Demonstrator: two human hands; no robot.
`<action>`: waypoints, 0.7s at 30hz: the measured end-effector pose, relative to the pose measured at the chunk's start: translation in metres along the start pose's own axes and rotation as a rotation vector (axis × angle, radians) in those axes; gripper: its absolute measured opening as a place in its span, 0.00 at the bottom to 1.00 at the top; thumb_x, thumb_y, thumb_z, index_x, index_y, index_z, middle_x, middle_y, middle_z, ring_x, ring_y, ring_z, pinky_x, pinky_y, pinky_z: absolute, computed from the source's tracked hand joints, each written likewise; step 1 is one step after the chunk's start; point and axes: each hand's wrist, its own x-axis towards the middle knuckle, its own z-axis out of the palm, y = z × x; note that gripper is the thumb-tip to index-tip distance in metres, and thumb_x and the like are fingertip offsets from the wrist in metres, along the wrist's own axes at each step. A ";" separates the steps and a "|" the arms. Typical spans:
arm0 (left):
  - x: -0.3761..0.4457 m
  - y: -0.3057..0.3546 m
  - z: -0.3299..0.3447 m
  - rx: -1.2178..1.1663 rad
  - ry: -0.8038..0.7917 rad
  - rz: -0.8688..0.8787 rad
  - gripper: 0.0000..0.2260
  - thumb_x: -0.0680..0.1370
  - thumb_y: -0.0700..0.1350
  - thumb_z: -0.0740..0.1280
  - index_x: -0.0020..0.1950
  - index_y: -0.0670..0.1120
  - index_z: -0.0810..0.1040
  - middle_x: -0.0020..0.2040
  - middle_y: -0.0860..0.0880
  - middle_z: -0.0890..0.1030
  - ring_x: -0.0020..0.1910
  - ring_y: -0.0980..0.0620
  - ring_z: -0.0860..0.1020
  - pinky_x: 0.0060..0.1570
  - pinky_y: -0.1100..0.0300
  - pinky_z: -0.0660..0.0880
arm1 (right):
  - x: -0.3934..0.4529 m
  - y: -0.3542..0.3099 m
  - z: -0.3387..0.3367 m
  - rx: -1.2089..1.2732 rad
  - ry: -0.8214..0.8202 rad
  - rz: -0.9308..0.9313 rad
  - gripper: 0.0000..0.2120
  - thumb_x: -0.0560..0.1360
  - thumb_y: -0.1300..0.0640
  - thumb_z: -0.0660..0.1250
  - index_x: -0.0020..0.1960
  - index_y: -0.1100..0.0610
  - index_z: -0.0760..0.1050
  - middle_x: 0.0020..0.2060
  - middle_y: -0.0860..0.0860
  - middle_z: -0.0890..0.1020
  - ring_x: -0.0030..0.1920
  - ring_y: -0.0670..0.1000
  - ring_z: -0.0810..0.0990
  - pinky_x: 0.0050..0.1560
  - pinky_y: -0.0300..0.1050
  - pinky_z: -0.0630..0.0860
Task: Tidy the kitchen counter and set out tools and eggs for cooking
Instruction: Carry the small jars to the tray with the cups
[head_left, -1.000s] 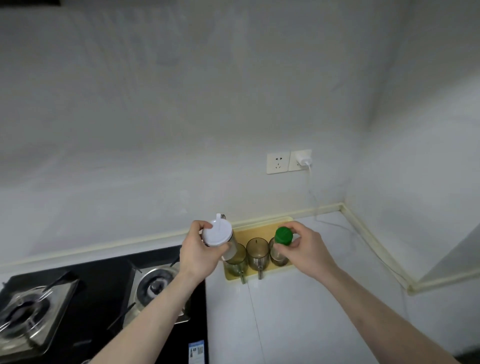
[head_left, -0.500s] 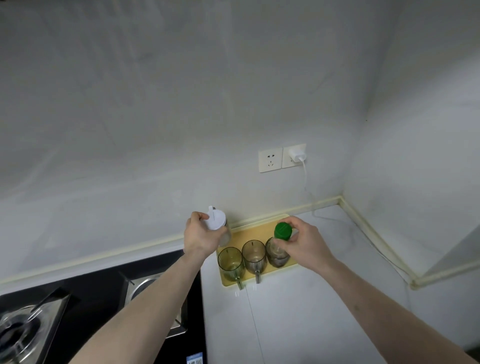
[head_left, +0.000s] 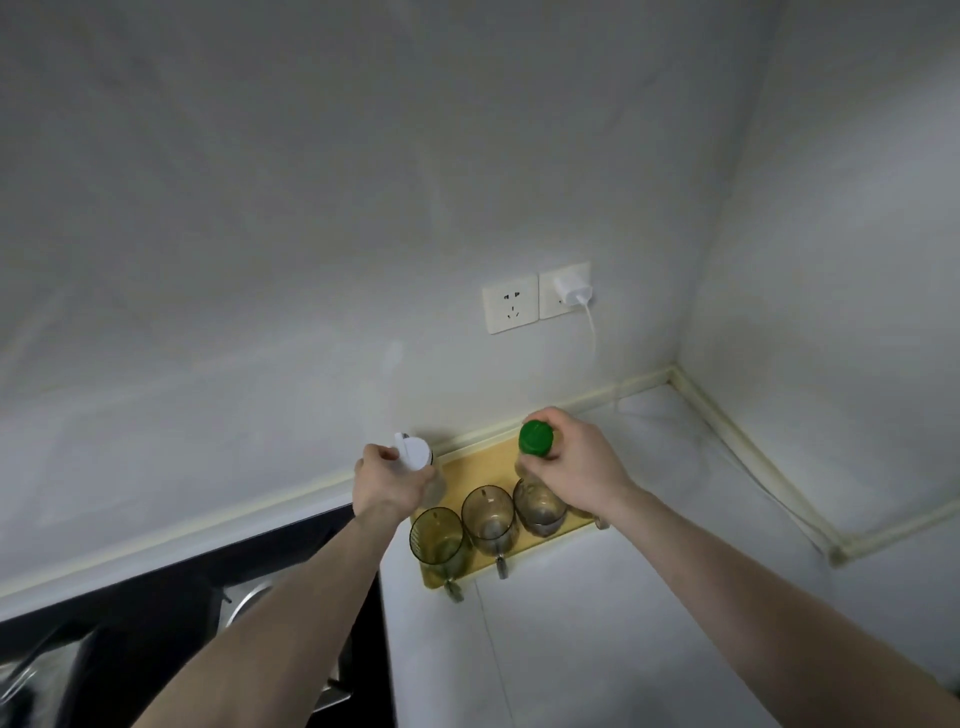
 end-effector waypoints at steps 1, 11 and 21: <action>0.002 0.000 0.003 -0.002 0.003 -0.005 0.32 0.67 0.57 0.80 0.64 0.47 0.70 0.62 0.49 0.74 0.48 0.48 0.78 0.43 0.56 0.75 | 0.007 0.000 0.006 -0.010 -0.013 -0.008 0.18 0.70 0.53 0.77 0.56 0.42 0.75 0.47 0.41 0.83 0.46 0.45 0.83 0.51 0.47 0.82; 0.025 0.006 0.029 0.114 0.002 -0.015 0.31 0.68 0.56 0.79 0.64 0.47 0.70 0.59 0.48 0.73 0.50 0.47 0.78 0.48 0.52 0.80 | 0.071 0.008 0.067 -0.182 -0.203 0.006 0.17 0.74 0.56 0.73 0.60 0.46 0.72 0.53 0.49 0.78 0.50 0.53 0.79 0.52 0.52 0.82; 0.044 -0.009 0.050 0.175 -0.045 -0.081 0.33 0.68 0.55 0.79 0.66 0.48 0.68 0.57 0.49 0.72 0.54 0.45 0.78 0.53 0.47 0.82 | 0.098 0.028 0.098 -0.296 -0.307 0.098 0.20 0.75 0.59 0.72 0.65 0.48 0.71 0.59 0.53 0.77 0.57 0.57 0.79 0.56 0.54 0.80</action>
